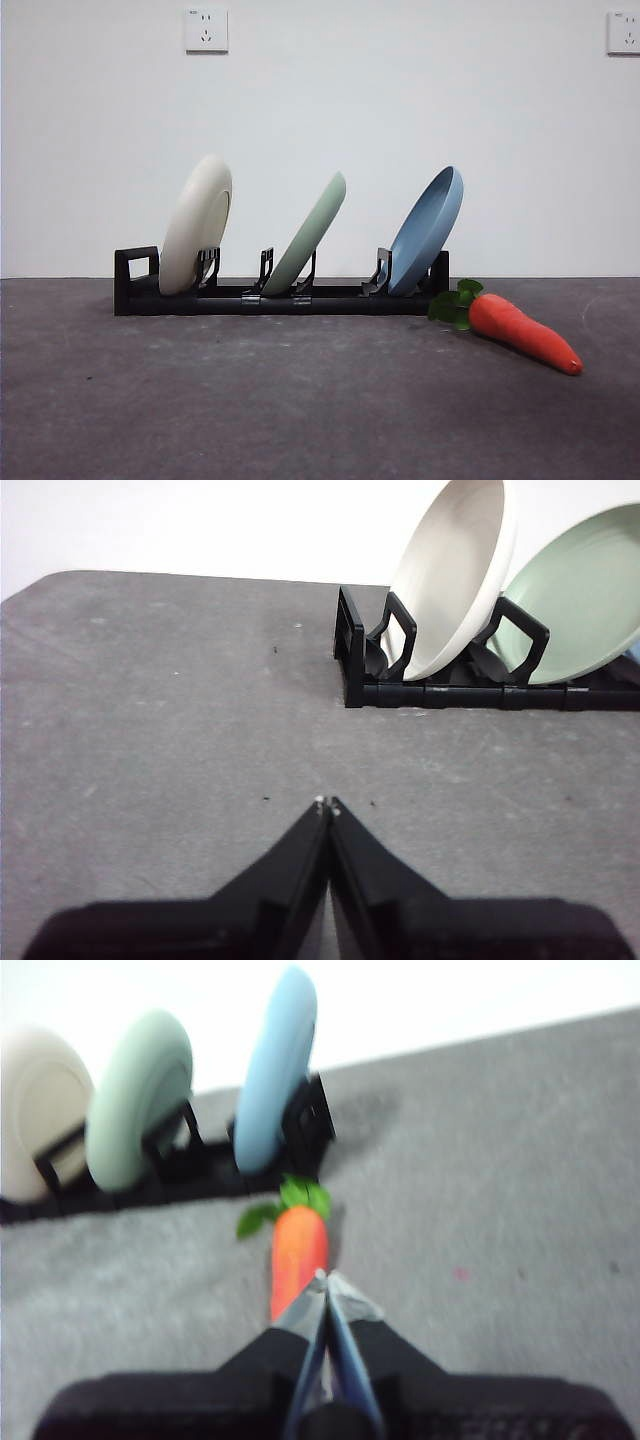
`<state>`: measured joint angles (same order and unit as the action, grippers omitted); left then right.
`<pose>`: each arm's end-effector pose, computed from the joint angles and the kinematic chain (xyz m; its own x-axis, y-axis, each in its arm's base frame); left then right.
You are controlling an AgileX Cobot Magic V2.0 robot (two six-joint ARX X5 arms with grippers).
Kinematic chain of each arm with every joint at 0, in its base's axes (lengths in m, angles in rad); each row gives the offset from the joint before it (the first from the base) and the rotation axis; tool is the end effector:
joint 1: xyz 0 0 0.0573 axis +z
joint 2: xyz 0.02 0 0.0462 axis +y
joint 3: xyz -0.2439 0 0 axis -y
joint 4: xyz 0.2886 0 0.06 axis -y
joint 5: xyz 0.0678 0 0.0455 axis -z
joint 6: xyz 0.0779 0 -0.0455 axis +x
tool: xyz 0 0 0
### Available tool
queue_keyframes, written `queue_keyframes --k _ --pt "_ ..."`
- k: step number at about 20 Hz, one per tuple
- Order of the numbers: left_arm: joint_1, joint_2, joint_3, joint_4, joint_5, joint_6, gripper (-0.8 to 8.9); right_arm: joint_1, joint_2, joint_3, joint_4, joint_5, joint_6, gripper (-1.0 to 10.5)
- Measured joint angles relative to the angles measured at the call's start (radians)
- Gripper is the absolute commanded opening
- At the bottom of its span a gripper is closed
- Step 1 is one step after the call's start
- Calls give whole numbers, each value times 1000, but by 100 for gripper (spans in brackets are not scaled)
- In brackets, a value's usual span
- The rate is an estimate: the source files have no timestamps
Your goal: Take the green plate from the plate rack,put the plate on the table,take the carrot from the table,put the carrot in the plate
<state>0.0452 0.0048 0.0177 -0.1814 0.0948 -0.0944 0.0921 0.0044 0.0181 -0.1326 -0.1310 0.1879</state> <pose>0.2073 0.0020 0.1440 0.9847 -0.0502 -0.1670 0.0322 0.9935 -0.1087 0.2060 0.0292 0.1513 0.9682 0.2206 -0.1176 -0.1944 0.9602 0.2007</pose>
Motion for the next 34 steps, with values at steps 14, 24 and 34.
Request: queue_keyframes --k 14,24,34 --pt "0 80 322 -198 250 -143 -7 0 267 420 -223 -159 82 -12" --pt "0 311 612 -385 494 -88 -7 0 565 813 -681 -288 -150 -11" --pt "0 520 832 -672 616 95 30 0 693 943 -986 -288 -336 30"
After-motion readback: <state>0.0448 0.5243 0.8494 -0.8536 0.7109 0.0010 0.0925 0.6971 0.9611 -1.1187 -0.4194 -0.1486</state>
